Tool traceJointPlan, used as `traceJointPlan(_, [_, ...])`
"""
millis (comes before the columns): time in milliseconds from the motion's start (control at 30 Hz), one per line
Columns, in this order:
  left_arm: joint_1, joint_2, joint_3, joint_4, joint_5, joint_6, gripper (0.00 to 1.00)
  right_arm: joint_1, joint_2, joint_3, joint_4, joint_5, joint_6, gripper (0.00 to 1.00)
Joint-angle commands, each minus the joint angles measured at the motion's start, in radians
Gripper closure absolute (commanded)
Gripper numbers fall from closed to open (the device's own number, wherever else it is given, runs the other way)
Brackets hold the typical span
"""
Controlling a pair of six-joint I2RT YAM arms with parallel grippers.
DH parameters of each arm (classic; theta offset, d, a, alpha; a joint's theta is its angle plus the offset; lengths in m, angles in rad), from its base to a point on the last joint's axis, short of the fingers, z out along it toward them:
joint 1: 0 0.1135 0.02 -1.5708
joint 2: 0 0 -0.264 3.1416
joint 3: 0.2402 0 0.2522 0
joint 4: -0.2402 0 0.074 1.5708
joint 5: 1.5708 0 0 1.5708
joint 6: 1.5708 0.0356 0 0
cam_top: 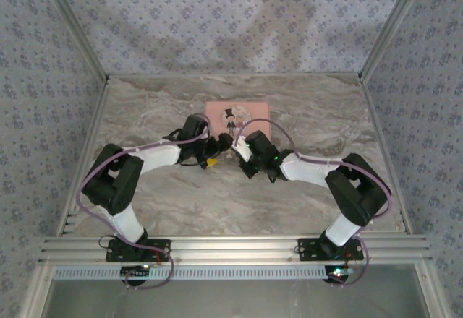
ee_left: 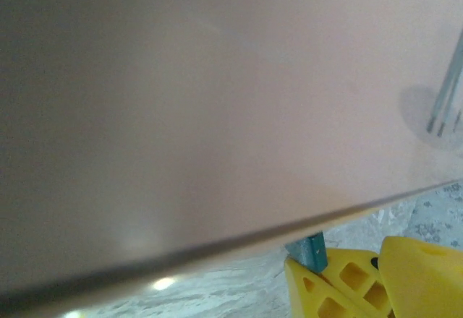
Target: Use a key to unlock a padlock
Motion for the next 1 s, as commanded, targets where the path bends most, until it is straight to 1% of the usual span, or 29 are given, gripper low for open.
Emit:
traceJointPlan(0, [0.032,-0.050,0.004,-0.053,-0.010,-0.009,0.02,-0.004,0.035,0.039,-0.055,-0.033,-0.068,0.97])
traceJointPlan(100, [0.060,-0.064,0.016,-0.085,-0.021,0.012,0.02,-0.012,0.054,0.057,-0.058,-0.031,-0.094,0.97])
traceJointPlan(200, [0.090,-0.079,0.028,-0.109,-0.034,0.030,0.02,-0.025,0.042,0.057,-0.042,-0.060,-0.095,0.98])
traceJointPlan(333, [0.134,-0.095,0.044,-0.136,-0.063,0.064,0.02,-0.029,0.014,0.015,0.024,-0.063,-0.169,0.99])
traceJointPlan(400, [0.155,-0.094,0.061,-0.151,-0.065,0.077,0.02,-0.040,0.005,0.018,0.017,-0.072,-0.177,0.99])
traceJointPlan(567, [0.181,-0.095,0.117,-0.197,-0.131,0.130,0.02,-0.050,-0.012,0.013,0.015,-0.121,-0.204,0.99])
traceJointPlan(633, [0.188,-0.092,0.132,-0.196,-0.149,0.139,0.02,-0.038,-0.020,0.001,0.032,-0.114,-0.225,0.99])
traceJointPlan(700, [0.195,-0.077,0.154,-0.201,-0.166,0.150,0.02,-0.039,-0.021,0.002,0.029,-0.116,-0.229,0.99])
traceJointPlan(967, [0.202,0.034,0.248,-0.193,-0.150,0.183,0.02,-0.038,-0.008,0.014,0.021,-0.103,-0.276,1.00])
